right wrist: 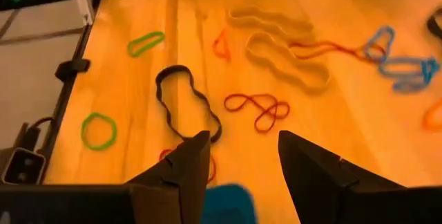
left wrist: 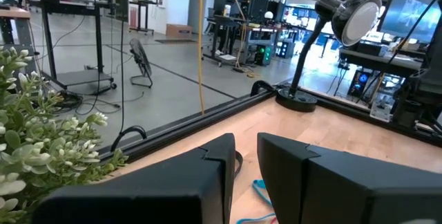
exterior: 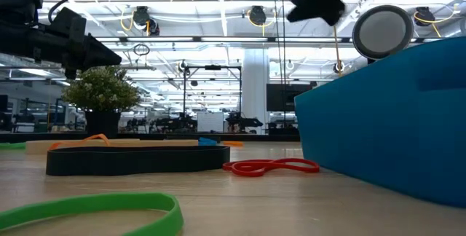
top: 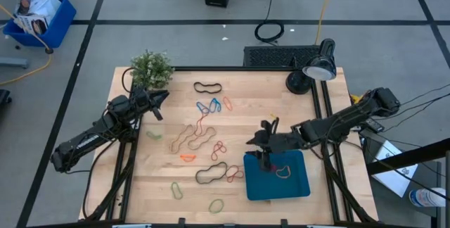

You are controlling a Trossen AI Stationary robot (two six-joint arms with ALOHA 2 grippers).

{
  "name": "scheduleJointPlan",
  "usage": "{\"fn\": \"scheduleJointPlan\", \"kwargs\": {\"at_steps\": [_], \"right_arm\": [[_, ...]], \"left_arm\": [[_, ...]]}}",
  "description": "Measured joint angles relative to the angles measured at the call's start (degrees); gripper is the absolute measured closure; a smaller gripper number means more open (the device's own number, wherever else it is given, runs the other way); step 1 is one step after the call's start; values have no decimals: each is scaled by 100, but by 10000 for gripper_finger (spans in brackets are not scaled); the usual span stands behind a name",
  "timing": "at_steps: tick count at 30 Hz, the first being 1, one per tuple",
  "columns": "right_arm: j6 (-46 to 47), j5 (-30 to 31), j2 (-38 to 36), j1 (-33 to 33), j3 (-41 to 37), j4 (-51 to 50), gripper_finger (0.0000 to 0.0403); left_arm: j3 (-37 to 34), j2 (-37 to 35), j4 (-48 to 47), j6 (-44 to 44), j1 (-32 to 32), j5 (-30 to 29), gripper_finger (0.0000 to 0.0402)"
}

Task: Pick and place rubber bands into bin
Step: Put the red rubber band into the blue bin

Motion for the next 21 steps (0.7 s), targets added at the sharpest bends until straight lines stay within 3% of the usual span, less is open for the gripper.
{"fn": "scheduleJointPlan", "kwargs": {"at_steps": [5,11,19,21], "right_arm": [[-835,-3,97,-346,820,-462,238],[-1569,170,726,-584,2105,-1604,237],[-1704,97,1606,-647,3027,-2491,236],[-1702,-155,1819,-647,3293,-2749,236]], "left_arm": [[0,2,0,-17,0,-2,330],[0,0,-1,6,0,-7,330],[0,1,-3,2,0,-4,330],[0,1,-3,11,1,-4,330]]}}
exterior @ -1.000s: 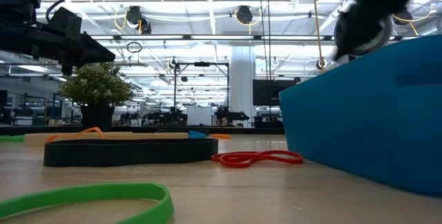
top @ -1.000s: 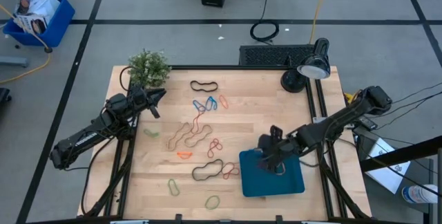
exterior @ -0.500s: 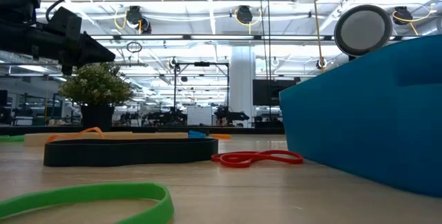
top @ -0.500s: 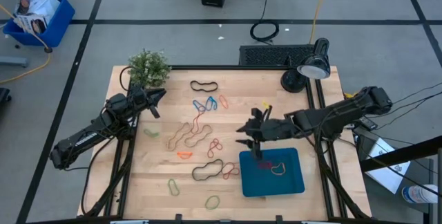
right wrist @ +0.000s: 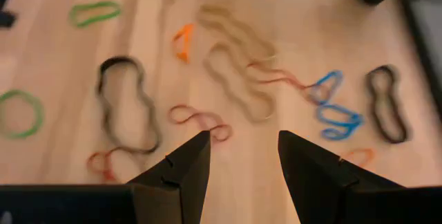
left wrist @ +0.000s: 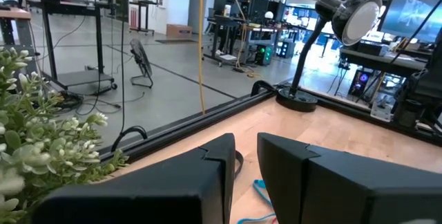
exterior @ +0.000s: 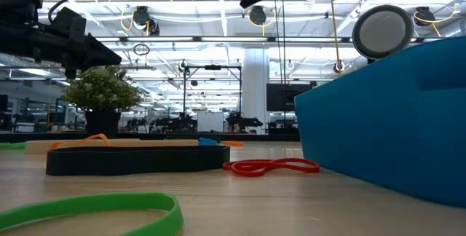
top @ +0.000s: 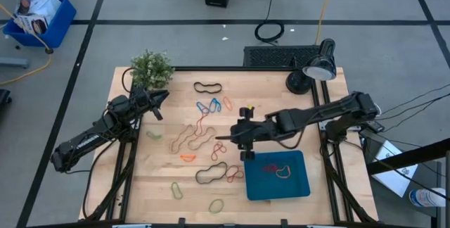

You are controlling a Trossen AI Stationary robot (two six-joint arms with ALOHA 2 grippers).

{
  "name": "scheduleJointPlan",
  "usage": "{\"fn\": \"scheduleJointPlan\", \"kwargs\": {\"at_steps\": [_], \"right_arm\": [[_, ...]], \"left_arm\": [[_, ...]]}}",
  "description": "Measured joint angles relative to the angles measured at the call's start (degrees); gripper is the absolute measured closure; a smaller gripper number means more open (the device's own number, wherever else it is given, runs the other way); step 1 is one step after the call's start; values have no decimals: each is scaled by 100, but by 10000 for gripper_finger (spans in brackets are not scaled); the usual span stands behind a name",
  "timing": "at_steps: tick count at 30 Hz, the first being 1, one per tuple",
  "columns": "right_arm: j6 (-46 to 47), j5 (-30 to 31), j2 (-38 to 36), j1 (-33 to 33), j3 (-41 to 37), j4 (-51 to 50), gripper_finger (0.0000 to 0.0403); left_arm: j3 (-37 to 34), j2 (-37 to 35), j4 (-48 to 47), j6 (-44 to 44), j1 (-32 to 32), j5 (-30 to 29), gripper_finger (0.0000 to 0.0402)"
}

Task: Pick and place rubber bands into bin
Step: Put the red rubber band into the blue bin

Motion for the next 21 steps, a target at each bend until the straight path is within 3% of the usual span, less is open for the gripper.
{"fn": "scheduleJointPlan", "kwargs": {"at_steps": [6,10,16,21], "right_arm": [[19,-328,586,17,663,-646,240],[240,-350,854,24,676,-779,237],[653,-901,1094,-17,676,-774,238],[905,-912,1153,-17,676,-697,236]], "left_arm": [[0,1,-1,13,1,-7,330],[0,-1,-13,13,-1,-5,330],[0,0,-25,13,-1,-5,330],[0,-1,-30,13,1,-4,330]]}}
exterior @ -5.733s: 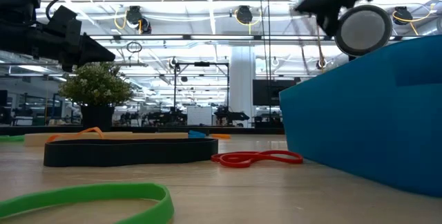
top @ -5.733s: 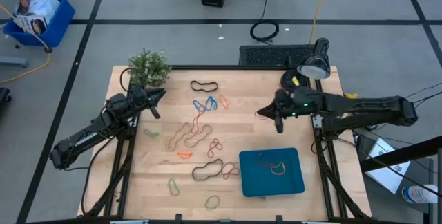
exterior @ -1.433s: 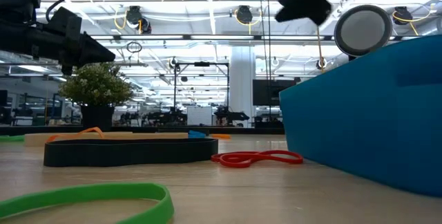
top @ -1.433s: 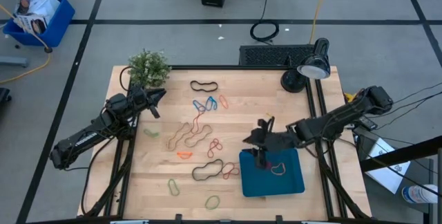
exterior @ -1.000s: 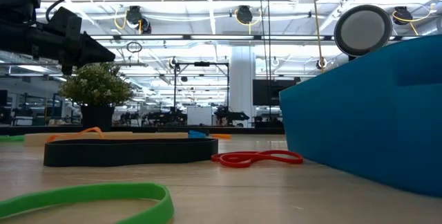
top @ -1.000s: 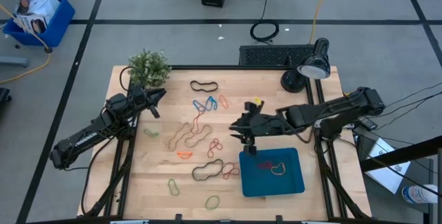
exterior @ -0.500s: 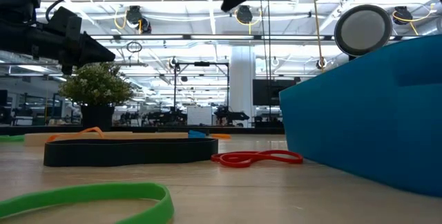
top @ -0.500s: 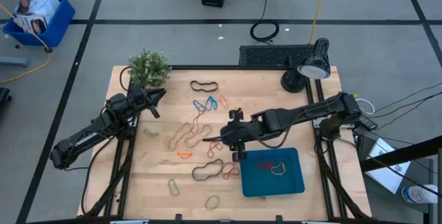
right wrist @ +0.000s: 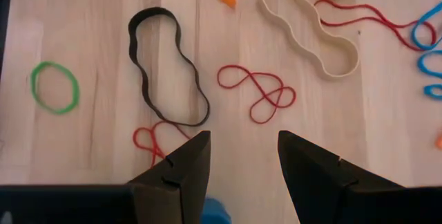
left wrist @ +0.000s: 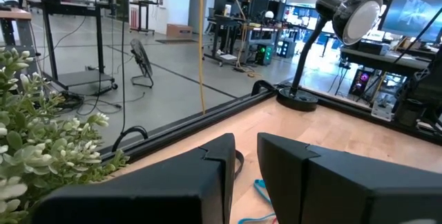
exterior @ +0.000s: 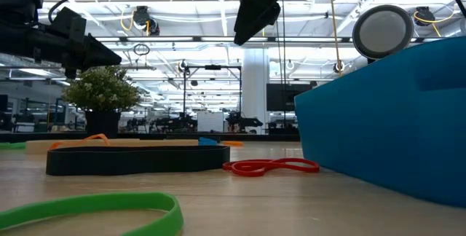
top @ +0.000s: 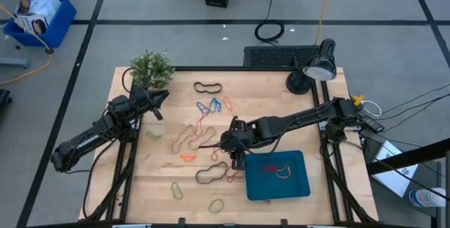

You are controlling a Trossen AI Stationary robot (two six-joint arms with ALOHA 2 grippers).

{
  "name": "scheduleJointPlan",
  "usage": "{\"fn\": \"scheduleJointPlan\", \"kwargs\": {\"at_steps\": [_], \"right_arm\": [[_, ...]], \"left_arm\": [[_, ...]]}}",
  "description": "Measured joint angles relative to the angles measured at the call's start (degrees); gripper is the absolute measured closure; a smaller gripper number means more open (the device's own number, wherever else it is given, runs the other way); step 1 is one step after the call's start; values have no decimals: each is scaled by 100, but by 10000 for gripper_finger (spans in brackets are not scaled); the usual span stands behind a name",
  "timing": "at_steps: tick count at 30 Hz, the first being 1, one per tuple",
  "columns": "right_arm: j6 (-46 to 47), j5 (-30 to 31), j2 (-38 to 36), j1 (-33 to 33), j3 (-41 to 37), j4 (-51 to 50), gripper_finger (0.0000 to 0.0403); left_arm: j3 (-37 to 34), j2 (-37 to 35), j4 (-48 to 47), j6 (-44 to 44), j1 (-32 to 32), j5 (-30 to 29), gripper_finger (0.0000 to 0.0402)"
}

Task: Pick and place rubber bands into bin
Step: Put the red rubber band into the blue bin

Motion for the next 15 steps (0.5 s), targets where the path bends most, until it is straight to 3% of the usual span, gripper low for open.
{"fn": "scheduleJointPlan", "kwargs": {"at_steps": [8,15], "right_arm": [[-166,2,-1,87,0,-23,238],[-160,2,-1,144,0,-23,240]], "left_arm": [[0,0,25,-5,1,181,330],[-16,2,777,56,1,1238,330]]}}
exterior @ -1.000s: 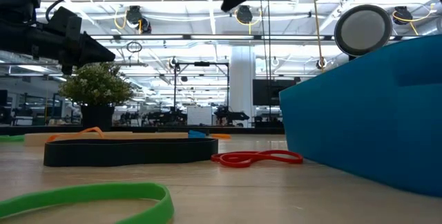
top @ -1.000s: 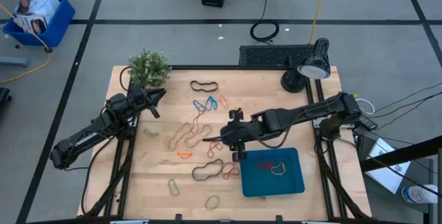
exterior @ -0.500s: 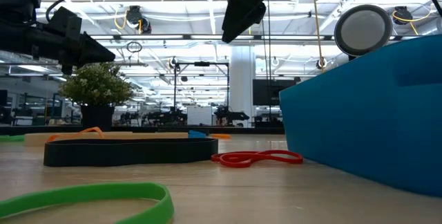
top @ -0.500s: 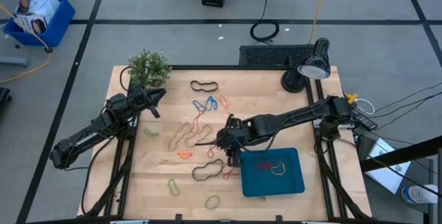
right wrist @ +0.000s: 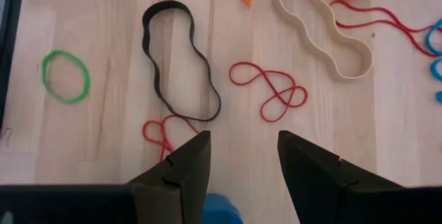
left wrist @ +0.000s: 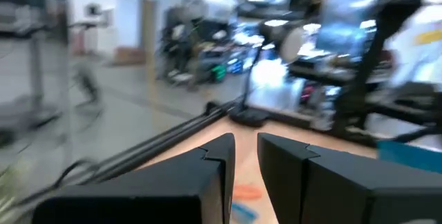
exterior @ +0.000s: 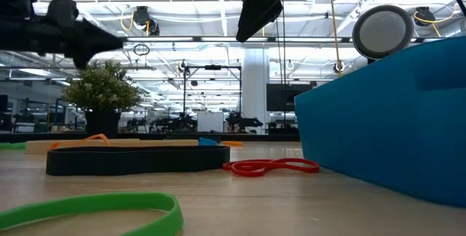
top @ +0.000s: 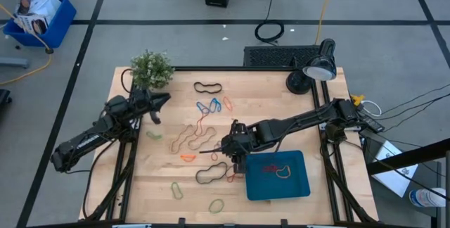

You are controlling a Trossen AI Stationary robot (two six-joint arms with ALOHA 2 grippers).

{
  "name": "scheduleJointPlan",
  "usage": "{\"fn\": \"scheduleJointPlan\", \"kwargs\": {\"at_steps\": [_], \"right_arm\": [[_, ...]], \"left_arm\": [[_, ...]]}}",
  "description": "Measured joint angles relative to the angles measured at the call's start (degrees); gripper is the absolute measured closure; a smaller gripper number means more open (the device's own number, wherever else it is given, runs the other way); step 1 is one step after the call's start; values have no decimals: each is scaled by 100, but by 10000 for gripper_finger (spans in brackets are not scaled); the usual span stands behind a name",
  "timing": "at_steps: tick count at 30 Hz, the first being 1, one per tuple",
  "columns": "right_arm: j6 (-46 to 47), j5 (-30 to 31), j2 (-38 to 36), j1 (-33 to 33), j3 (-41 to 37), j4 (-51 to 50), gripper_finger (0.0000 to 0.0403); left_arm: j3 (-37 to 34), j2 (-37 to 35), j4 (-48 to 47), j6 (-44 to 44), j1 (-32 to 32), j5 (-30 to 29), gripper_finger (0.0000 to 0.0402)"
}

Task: Pick and place rubber bands into bin
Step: Put the red rubber band into the blue bin

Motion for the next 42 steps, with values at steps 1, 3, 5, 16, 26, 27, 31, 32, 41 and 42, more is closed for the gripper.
{"fn": "scheduleJointPlan", "kwargs": {"at_steps": [1,3,5,16,26,27,31,32,41,42], "right_arm": [[4,-2,0,0,0,0,239],[4,-11,0,8,0,-2,237],[4,-9,0,27,0,-1,236],[6,-15,0,37,0,0,237],[135,-15,0,31,0,-3,241],[140,-15,0,31,0,-2,241],[150,-16,0,16,0,-2,238],[157,-20,0,0,0,-2,237],[164,-15,-2,-96,0,0,236],[164,-15,-2,-96,0,0,236]], "left_arm": [[0,0,128,5,-2,168,330],[4,0,323,-81,-2,309,330],[4,0,394,-160,-1,256,330],[9,0,410,-680,0,237,330],[11,0,408,-590,-2,822,329],[11,0,440,-623,-4,948,329],[15,0,557,-815,-15,1380,329],[15,0,628,-873,-17,1462,329],[20,-2,1497,-1323,-210,1782,329],[20,-2,1488,-1362,-231,1801,329]]}}
